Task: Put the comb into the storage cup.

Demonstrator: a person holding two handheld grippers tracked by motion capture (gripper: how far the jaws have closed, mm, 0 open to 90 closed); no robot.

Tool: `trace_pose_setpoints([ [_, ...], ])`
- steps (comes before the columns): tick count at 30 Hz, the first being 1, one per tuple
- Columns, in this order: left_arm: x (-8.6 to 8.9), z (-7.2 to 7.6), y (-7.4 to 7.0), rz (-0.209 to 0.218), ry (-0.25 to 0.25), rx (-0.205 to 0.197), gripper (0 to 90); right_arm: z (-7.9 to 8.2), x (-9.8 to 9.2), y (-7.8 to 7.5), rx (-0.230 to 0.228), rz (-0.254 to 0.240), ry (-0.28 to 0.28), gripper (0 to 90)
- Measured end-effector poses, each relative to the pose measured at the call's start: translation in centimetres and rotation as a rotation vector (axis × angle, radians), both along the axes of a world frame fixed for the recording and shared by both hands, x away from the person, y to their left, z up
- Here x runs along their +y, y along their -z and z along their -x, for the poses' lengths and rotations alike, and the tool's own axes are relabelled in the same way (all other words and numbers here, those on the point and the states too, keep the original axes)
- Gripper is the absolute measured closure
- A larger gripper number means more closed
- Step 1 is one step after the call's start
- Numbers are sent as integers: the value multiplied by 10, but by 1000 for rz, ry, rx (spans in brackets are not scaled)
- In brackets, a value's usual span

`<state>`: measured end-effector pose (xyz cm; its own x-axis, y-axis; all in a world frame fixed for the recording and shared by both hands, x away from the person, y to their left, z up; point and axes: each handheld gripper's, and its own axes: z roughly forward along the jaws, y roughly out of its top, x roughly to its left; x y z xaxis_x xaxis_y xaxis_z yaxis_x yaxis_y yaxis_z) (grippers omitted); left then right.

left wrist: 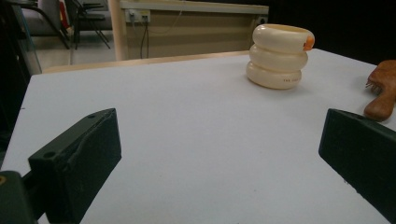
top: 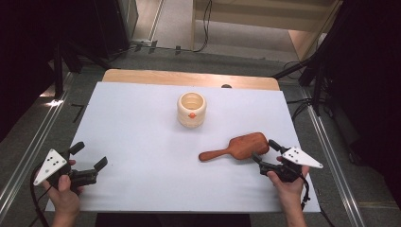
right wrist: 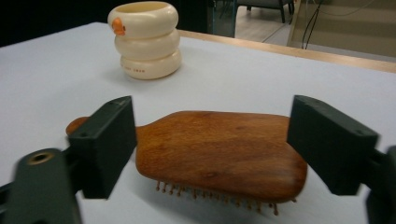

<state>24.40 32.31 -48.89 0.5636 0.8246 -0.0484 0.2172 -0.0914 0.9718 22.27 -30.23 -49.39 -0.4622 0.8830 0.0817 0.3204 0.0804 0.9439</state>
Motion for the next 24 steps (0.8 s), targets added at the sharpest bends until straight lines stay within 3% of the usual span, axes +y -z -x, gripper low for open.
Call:
trace_pose_setpoints([
  [2,0,0,0,3,2,1,0,1,-4,0,-6,-5,-6,110],
  [5,0,-1,0,3,5,3,0,8,-17,0,-31,-23,10,0],
  [8,0,-1,0,1,6,6,0,12,-28,2,-42,-44,33,0],
  [14,-1,-2,-1,-4,11,10,0,19,-43,5,-53,-38,71,0],
  [18,-2,-2,-2,-16,9,13,0,22,-49,9,-66,5,87,0],
  [20,-6,-3,-5,-22,12,19,0,23,-56,13,-71,-40,82,0],
  [24,-11,-3,-10,-29,13,23,0,23,-62,16,-71,-54,95,0],
])
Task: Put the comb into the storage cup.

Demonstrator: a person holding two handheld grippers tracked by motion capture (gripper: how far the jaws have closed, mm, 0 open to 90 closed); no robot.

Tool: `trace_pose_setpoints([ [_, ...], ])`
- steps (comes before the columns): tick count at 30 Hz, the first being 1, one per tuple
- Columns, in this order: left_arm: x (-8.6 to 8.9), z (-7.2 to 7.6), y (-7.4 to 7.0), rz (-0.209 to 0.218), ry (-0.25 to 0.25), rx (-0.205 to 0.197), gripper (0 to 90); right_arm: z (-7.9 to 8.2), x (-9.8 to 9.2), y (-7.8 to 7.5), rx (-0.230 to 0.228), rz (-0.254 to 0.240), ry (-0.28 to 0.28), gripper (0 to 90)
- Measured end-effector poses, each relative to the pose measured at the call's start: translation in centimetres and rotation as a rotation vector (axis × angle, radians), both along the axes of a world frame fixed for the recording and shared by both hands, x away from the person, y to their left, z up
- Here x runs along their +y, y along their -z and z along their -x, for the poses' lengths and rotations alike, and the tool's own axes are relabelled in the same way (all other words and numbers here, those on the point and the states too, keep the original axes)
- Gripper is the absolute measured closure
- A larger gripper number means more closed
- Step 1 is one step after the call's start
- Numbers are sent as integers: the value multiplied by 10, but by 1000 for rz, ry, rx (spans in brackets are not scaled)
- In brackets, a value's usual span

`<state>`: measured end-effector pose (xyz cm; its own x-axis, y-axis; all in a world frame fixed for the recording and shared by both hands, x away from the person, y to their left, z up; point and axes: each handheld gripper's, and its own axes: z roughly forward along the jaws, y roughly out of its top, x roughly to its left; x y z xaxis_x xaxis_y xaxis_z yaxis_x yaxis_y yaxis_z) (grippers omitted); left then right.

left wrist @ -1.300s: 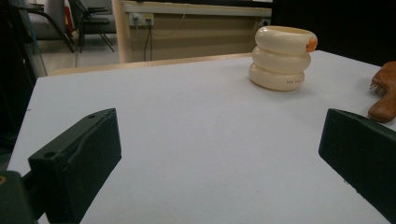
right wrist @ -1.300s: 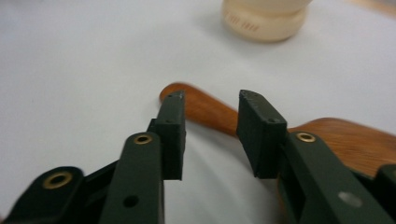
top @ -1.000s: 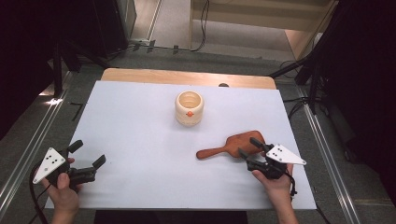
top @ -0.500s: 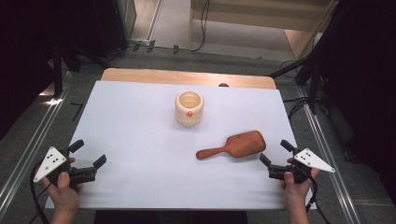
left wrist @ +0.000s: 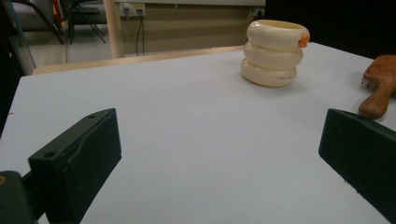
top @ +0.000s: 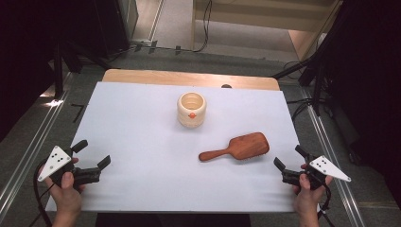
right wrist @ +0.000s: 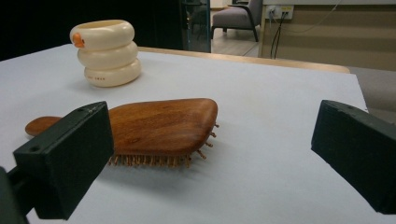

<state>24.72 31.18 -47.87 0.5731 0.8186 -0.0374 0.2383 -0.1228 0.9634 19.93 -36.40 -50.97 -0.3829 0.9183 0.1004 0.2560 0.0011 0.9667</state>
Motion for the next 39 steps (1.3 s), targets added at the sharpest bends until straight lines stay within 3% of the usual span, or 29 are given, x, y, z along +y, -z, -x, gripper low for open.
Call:
trace_pose_setpoints([
  [6,-18,2,-14,-57,14,0,0,0,1,0,-7,3,-5,0],
  [10,-31,2,-26,-75,54,-3,0,1,2,1,-9,4,-12,0],
  [22,-64,-6,-52,-127,105,-28,0,0,0,2,-15,-7,-17,0],
  [39,-117,-28,-52,-181,225,14,0,-1,3,4,-15,1,-27,0],
])
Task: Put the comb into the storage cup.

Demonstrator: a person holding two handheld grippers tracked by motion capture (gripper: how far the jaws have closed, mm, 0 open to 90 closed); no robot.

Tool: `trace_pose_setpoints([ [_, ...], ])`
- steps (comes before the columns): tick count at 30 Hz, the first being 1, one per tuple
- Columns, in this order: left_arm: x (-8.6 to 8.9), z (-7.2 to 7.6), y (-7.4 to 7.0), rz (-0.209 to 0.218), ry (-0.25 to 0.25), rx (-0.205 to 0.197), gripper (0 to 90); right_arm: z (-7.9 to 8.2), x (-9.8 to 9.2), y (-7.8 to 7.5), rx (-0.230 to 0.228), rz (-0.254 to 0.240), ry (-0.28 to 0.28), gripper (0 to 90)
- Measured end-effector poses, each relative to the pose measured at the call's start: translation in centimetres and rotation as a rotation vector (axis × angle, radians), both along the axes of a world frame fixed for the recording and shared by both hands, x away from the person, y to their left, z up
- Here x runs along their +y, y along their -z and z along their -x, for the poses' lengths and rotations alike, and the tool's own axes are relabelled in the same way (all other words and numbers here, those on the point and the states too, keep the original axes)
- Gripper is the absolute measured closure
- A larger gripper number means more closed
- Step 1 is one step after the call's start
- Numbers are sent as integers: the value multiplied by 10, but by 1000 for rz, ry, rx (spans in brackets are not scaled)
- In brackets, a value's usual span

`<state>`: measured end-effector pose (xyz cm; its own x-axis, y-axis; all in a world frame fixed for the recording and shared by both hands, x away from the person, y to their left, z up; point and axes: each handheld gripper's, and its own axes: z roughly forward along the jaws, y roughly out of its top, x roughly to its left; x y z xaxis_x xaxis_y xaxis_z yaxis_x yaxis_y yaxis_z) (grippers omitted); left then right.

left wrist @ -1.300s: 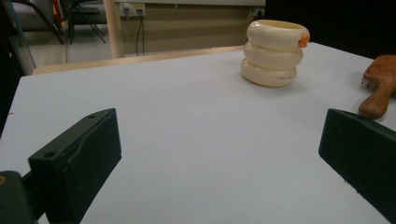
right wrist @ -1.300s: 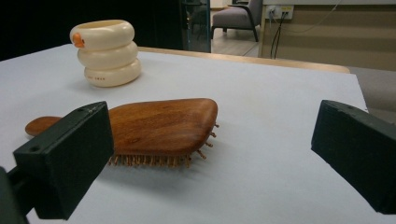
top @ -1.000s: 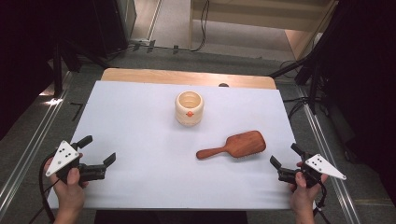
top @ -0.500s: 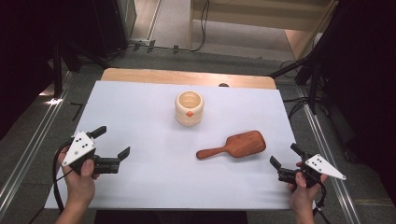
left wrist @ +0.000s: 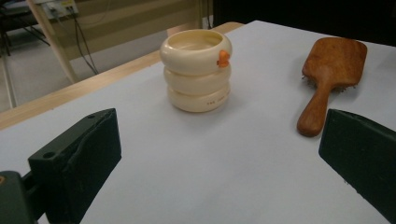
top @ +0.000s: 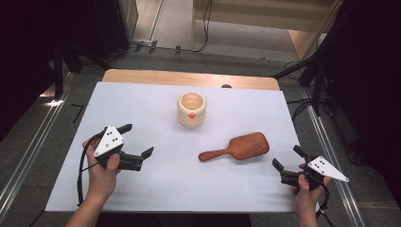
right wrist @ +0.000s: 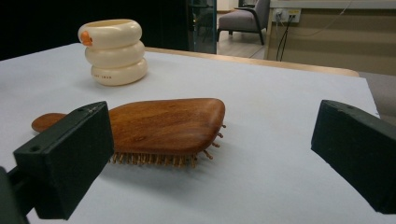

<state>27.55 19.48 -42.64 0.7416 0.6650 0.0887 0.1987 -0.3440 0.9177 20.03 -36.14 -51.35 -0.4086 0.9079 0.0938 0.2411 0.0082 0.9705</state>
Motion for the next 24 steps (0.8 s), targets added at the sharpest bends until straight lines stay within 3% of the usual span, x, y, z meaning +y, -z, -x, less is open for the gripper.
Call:
trace_pose_setpoints([
  [18,-56,-19,7,-67,116,49,0,-1,1,1,3,4,-10,0],
  [24,-72,-25,9,-70,142,66,0,-1,1,1,0,8,-11,0],
])
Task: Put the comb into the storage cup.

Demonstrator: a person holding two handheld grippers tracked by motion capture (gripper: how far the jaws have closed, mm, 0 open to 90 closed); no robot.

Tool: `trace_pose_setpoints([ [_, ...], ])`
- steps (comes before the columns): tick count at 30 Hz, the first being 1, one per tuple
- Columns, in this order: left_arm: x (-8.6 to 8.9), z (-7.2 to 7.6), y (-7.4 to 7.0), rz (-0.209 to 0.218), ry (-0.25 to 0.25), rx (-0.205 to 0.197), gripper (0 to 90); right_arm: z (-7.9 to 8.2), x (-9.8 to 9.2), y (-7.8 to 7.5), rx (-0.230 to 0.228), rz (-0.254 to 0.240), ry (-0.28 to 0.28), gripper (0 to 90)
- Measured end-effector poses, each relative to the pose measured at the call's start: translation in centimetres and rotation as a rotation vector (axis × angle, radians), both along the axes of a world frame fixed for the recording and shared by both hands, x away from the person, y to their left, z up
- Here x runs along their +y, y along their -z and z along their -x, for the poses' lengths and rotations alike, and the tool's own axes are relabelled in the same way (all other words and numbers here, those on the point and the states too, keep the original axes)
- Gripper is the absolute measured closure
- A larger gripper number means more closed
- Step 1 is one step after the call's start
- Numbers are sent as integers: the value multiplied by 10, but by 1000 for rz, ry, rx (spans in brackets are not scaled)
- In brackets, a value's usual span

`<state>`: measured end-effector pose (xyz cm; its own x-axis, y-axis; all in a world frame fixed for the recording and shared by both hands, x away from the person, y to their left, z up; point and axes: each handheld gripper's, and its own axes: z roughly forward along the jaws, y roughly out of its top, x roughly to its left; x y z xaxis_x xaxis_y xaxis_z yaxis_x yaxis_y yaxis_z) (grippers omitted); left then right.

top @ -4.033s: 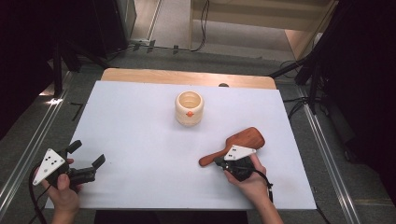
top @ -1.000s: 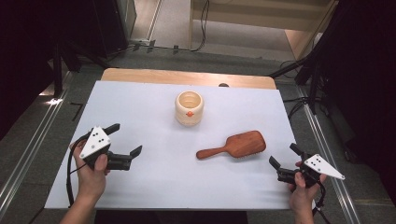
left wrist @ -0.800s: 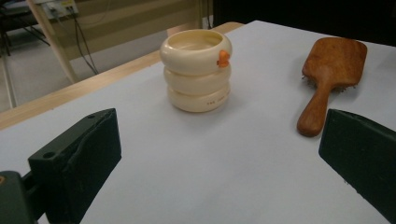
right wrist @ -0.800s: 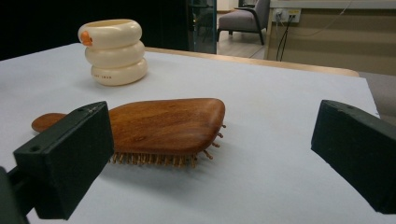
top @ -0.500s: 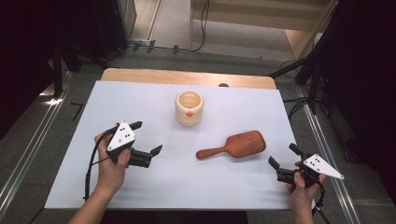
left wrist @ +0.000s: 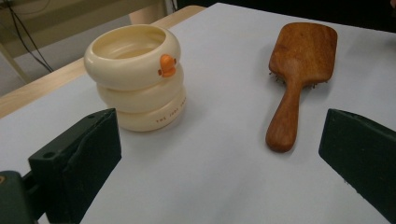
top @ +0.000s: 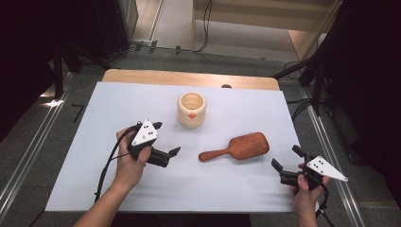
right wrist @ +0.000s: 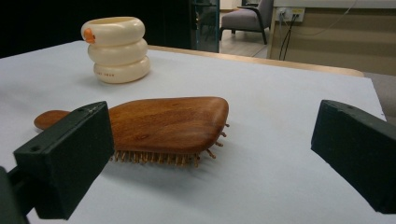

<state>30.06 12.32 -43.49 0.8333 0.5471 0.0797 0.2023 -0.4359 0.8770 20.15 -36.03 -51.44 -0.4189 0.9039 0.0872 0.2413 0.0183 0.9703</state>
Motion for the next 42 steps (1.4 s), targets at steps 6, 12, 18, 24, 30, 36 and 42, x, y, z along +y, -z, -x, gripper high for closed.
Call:
trace_pose_setpoints([
  [6,-16,-6,3,-18,31,14,0,0,0,0,0,2,-2,0],
  [12,-31,-11,7,-47,61,29,0,-1,0,1,1,-3,-10,0],
  [18,-45,-16,9,-59,93,53,1,-1,0,1,2,2,-13,0],
  [24,-60,-20,14,-81,130,67,2,-2,1,1,1,3,-16,0],
  [30,-74,-25,19,-95,156,91,4,-3,1,2,4,6,-21,0],
  [36,-84,-29,22,-95,159,100,31,-3,1,2,3,1,-21,0],
  [42,-95,-31,26,-120,177,110,31,-4,0,3,0,5,-20,0],
])
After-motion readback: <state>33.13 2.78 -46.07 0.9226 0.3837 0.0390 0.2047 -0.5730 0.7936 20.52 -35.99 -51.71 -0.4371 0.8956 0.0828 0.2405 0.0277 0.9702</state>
